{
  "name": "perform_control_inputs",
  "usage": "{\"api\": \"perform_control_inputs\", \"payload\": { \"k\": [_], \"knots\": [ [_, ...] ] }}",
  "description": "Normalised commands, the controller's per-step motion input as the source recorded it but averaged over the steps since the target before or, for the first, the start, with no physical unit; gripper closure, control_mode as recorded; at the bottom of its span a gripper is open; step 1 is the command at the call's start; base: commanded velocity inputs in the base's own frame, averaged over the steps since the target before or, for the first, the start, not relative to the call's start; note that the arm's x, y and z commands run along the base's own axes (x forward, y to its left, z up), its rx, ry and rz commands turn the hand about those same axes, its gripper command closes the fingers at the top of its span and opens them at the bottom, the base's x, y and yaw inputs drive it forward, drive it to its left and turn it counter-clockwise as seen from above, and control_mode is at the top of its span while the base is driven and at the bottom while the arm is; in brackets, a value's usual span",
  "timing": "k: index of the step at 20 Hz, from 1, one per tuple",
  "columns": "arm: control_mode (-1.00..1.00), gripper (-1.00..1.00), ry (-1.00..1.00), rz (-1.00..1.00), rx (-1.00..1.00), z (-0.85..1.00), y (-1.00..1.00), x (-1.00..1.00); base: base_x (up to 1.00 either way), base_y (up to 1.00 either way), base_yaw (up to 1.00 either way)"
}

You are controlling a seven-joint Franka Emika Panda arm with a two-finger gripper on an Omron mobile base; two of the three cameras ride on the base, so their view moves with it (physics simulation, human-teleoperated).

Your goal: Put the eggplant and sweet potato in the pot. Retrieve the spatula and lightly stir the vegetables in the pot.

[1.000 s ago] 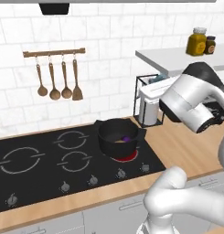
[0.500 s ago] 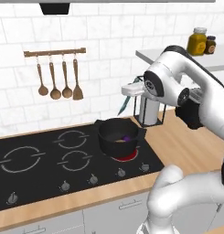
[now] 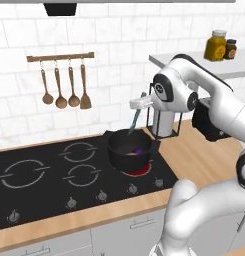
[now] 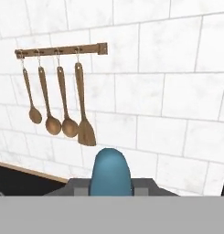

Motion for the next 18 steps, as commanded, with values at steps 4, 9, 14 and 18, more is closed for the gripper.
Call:
{"api": "perform_control_inputs", "payload": {
  "k": [4,9,14,18],
  "knots": [
    [-1.00,1.00,0.00,-0.02,-0.23,-0.37,0.00,-0.04,0.00,0.00,0.00],
    [-1.00,1.00,0.00,-0.01,-0.14,-0.37,0.04,-0.13,0.00,0.00,0.00],
    [-1.00,1.00,0.01,0.00,-0.02,-0.13,0.16,-0.01,0.00,0.00,0.00],
    [-1.00,1.00,0.03,0.00,0.00,-0.14,0.26,0.00,0.00,0.00,0.00]
  ]
}}
